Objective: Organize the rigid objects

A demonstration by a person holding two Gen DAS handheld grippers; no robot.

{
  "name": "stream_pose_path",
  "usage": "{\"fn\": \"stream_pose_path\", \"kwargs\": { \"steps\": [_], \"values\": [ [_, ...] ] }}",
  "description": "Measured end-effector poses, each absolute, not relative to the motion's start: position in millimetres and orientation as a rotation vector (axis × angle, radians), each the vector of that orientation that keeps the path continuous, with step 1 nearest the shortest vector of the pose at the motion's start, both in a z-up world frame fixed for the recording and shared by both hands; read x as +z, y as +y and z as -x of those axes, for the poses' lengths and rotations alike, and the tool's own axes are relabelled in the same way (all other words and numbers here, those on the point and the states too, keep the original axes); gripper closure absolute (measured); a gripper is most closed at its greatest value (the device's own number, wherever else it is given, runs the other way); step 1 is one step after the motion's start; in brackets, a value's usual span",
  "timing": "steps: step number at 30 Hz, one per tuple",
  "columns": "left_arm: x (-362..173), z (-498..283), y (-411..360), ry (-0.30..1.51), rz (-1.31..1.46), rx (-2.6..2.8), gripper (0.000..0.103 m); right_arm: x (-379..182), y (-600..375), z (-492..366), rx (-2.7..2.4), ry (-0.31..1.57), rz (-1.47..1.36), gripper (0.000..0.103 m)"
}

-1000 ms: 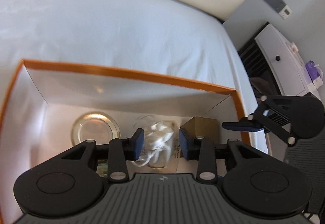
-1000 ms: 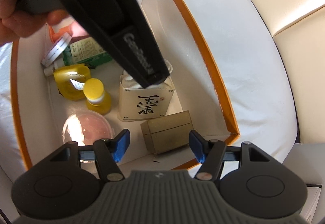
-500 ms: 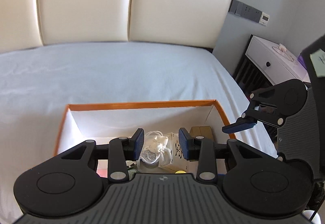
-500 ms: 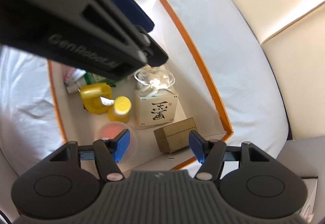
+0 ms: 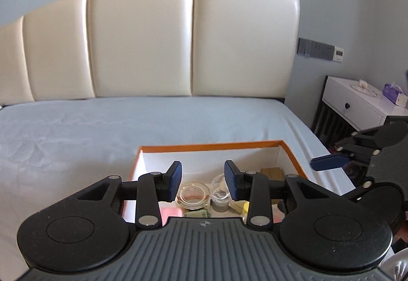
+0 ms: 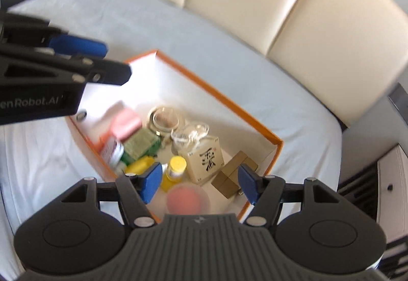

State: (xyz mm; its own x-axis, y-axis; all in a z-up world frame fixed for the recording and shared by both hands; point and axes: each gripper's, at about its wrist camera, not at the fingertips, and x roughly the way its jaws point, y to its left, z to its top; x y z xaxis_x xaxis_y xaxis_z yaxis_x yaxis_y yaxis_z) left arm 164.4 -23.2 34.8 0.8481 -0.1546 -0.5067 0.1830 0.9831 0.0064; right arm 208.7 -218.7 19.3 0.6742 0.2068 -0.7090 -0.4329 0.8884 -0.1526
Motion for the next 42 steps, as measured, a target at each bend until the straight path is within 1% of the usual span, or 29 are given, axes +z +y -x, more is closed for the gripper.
{"fn": "stream_pose_path", "kwargs": {
  "steps": [4, 6, 8, 9, 11, 12, 14, 17, 19, 21, 23, 26, 33, 42],
  "values": [
    [29.4, -144.8, -8.6, 0.455, 0.008, -0.128, 0.061, 25.7, -226.0, -177.8, 0.252, 0.641, 0.169, 0.032],
    [24.3, -136.4, -3.8, 0.429, 0.016, -0.111, 0.060, 25.2, -232.1, -163.8, 0.199, 0.597, 0.069, 0.028],
    [17.8, -128.5, -0.7, 0.405, 0.005, -0.086, 0.053, 19.5, -238.4, -152.0, 0.146, 0.545, -0.016, 0.024],
    [13.4, -123.7, 1.1, 0.395, -0.007, -0.075, 0.052, 15.2, -240.5, -145.9, 0.116, 0.522, -0.049, 0.023],
    [2.8, -113.6, 2.7, 0.375, -0.021, -0.043, 0.042, 3.0, -242.4, -133.7, 0.040, 0.475, -0.093, 0.020],
    [-3.5, -109.0, 2.4, 0.364, -0.023, -0.033, 0.040, -3.9, -242.0, -128.9, 0.005, 0.458, -0.106, 0.020],
    [-15.8, -100.2, -0.3, 0.346, -0.038, -0.009, 0.027, -17.7, -239.2, -119.1, -0.041, 0.434, -0.124, 0.018],
    [-30.3, -87.5, -6.7, 0.307, -0.082, 0.039, 0.014, -34.6, -232.7, -107.0, -0.097, 0.417, -0.134, 0.018],
    [-34.8, -81.5, -10.4, 0.302, -0.107, 0.058, 0.012, -43.5, -228.4, -97.4, -0.114, 0.393, -0.126, 0.017],
    [-35.6, -78.0, -10.4, 0.304, -0.085, 0.033, 0.011, -50.8, -227.1, -91.1, -0.106, 0.388, -0.134, 0.014],
    [-37.6, -76.9, -9.0, 0.318, -0.055, 0.005, 0.005, -56.4, -229.1, -92.1, -0.087, 0.399, -0.164, 0.011],
    [-43.1, -80.7, -6.7, 0.363, -0.018, 0.016, 0.002, -61.3, -231.2, -91.6, -0.101, 0.404, -0.178, 0.010],
    [-54.5, -91.1, -7.8, 0.468, -0.042, 0.076, 0.001, -68.1, -227.4, -89.1, -0.081, 0.415, -0.166, 0.008],
    [-60.5, -89.7, -6.6, 0.494, -0.067, 0.106, 0.001, -72.1, -238.3, -88.6, -0.114, 0.438, -0.229, 0.007]
  ]
}}
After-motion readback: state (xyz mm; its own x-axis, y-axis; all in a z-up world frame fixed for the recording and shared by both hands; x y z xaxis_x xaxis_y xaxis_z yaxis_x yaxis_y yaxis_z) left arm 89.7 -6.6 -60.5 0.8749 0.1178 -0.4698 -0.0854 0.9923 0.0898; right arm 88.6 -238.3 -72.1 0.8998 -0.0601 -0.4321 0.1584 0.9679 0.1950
